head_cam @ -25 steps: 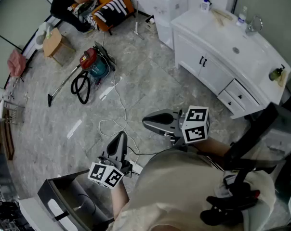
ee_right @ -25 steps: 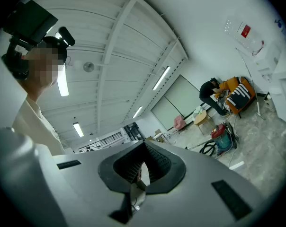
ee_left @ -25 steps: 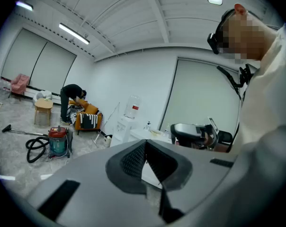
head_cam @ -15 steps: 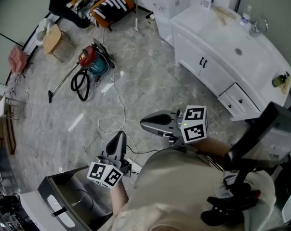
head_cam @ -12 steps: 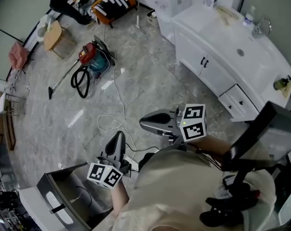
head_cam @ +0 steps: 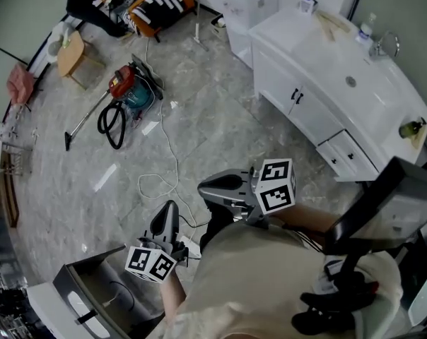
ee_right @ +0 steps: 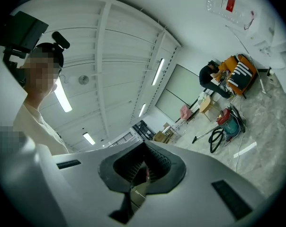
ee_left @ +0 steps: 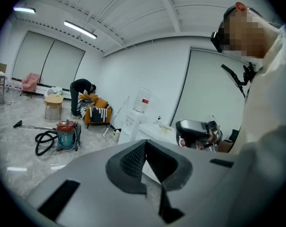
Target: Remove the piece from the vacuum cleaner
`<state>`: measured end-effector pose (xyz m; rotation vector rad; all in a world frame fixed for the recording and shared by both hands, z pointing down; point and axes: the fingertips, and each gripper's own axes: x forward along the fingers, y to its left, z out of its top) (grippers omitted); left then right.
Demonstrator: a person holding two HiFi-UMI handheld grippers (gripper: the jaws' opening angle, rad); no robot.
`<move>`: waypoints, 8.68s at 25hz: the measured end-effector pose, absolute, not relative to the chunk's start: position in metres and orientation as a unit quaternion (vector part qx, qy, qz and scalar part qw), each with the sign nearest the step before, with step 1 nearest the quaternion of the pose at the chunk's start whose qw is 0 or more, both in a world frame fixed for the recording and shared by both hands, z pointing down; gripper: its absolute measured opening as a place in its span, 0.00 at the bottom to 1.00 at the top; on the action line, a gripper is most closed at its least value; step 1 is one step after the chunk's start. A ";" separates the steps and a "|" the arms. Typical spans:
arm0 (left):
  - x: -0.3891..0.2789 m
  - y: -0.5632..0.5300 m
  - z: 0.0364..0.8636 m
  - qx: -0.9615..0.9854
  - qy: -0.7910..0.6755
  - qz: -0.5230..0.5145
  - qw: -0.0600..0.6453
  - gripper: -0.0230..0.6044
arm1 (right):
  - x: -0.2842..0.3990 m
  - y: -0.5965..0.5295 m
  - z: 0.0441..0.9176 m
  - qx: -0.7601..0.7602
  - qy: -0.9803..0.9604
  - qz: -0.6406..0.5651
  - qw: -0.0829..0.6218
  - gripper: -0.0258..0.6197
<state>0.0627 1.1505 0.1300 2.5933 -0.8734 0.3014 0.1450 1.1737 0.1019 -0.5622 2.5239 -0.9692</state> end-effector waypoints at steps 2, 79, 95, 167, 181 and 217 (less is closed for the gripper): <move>0.062 1.138 0.133 0.926 -0.306 0.104 0.193 0.04 | 0.144 1.166 0.106 -0.206 0.894 -0.351 0.186 0.04; 0.021 0.597 0.136 0.859 -0.456 0.144 0.183 0.02 | 0.114 0.617 0.126 -0.123 0.920 -0.366 0.072 0.04; -0.073 0.517 0.128 0.917 -0.344 0.087 0.182 0.03 | 0.013 0.554 0.115 -0.222 0.918 -0.326 0.036 0.04; -0.090 0.141 0.156 0.911 -0.329 0.187 0.163 0.03 | -0.015 0.167 0.173 -0.270 0.877 -0.393 -0.054 0.04; -0.149 0.091 0.173 0.940 -0.240 0.153 0.189 0.03 | -0.106 0.138 0.186 -0.302 0.864 -0.376 -0.142 0.04; -0.076 0.058 0.326 0.858 -0.311 0.278 0.301 0.03 | 0.038 0.023 0.455 -0.302 0.772 -0.481 -0.285 0.04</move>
